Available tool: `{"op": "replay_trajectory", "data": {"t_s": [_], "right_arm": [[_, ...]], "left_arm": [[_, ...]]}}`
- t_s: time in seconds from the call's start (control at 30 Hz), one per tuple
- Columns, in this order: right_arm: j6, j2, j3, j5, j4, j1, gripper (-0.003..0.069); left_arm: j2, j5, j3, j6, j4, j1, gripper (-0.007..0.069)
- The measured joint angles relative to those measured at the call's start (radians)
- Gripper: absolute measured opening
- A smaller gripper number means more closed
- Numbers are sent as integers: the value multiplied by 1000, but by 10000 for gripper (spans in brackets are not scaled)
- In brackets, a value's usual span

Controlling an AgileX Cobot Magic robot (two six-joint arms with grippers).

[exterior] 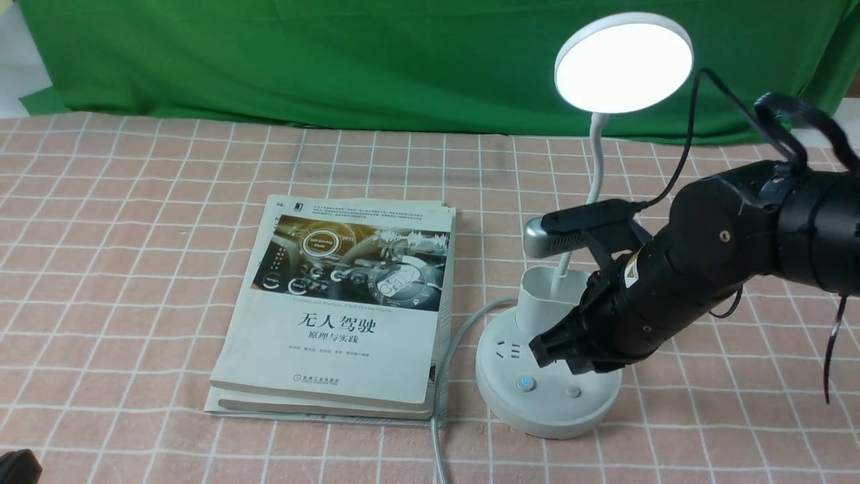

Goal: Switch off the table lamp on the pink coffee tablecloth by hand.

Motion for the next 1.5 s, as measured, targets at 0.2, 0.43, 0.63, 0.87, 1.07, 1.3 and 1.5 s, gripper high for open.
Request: {"op": "replay_trajectory", "data": {"t_s": [0.2,0.43,0.63,0.87,1.07,1.3,1.5], "right_arm": [[0,47,0,-2,0,0,39],[1,79,-4,-4,0,0,41],[0,20,-1,0,-2,5,41],[2,30,-1,-7,-2,13,41],[-2,85,-4,13,-4,12,41],[-4,-11,9,32,-4,16,41],[3,-258,131,44,-5,28,41]], "left_arm": [[0,0,0,0,0,0,6],[0,0,0,0,0,0,6],[0,0,0,0,0,0,6],[0,0,0,0,0,0,6],[0,-1,0,0,0,0,6],[0,-1,0,0,0,0,6],[0,-1,0,0,0,0,6]]}}
